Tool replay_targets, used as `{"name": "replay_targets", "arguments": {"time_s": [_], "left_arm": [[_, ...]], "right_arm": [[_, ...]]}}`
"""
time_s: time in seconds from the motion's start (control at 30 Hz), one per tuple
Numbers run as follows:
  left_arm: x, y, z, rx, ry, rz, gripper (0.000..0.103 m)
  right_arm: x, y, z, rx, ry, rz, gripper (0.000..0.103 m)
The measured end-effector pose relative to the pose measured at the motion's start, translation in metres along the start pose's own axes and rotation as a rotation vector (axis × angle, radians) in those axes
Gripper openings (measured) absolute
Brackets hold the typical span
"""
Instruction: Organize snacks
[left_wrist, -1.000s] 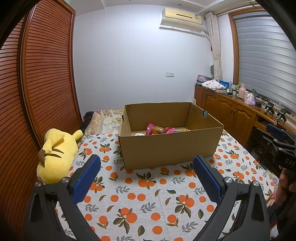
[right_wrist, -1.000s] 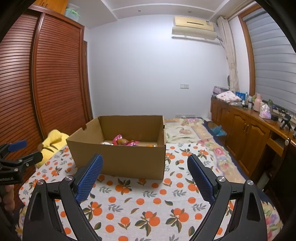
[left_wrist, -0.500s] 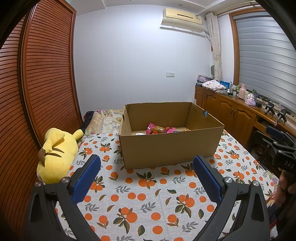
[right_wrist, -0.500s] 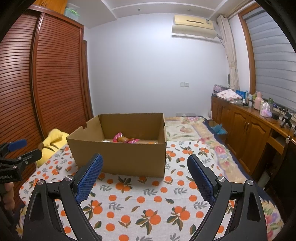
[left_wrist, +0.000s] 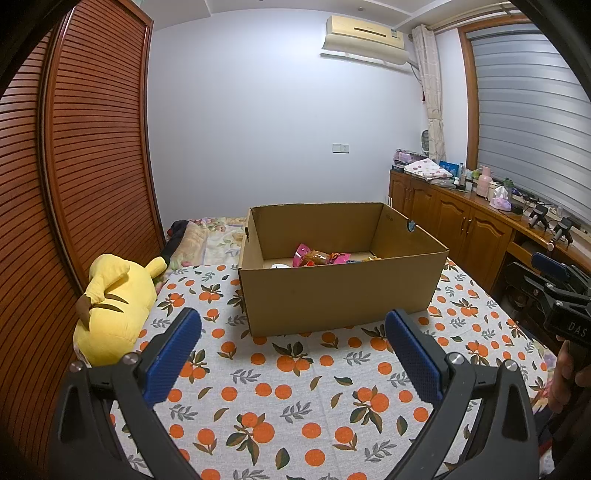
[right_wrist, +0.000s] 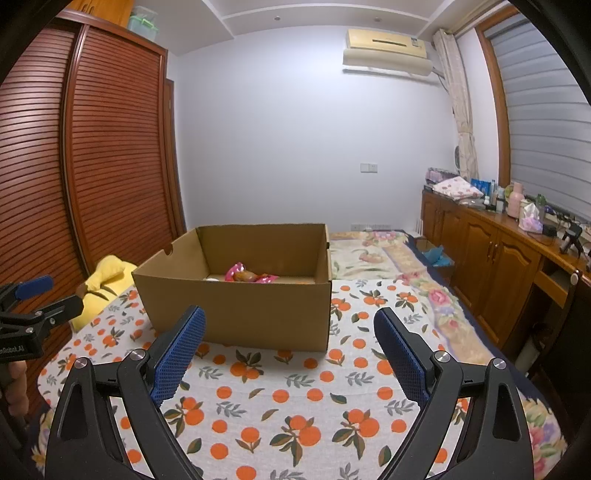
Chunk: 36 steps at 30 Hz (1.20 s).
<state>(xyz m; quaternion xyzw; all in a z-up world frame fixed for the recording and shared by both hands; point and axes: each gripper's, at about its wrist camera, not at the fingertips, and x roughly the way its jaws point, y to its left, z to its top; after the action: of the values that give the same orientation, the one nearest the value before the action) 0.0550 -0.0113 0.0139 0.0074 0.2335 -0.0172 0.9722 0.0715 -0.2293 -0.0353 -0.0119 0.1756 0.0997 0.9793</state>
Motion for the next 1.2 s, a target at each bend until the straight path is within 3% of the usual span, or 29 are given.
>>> {"name": "replay_targets", "arguments": {"time_s": [1.2], "left_arm": [[0.0003, 0.0011, -0.0004, -0.001, 0.001, 0.001, 0.101]], "right_arm": [[-0.0008, -0.0002, -0.0035, 0.002, 0.003, -0.003, 0.094]]}}
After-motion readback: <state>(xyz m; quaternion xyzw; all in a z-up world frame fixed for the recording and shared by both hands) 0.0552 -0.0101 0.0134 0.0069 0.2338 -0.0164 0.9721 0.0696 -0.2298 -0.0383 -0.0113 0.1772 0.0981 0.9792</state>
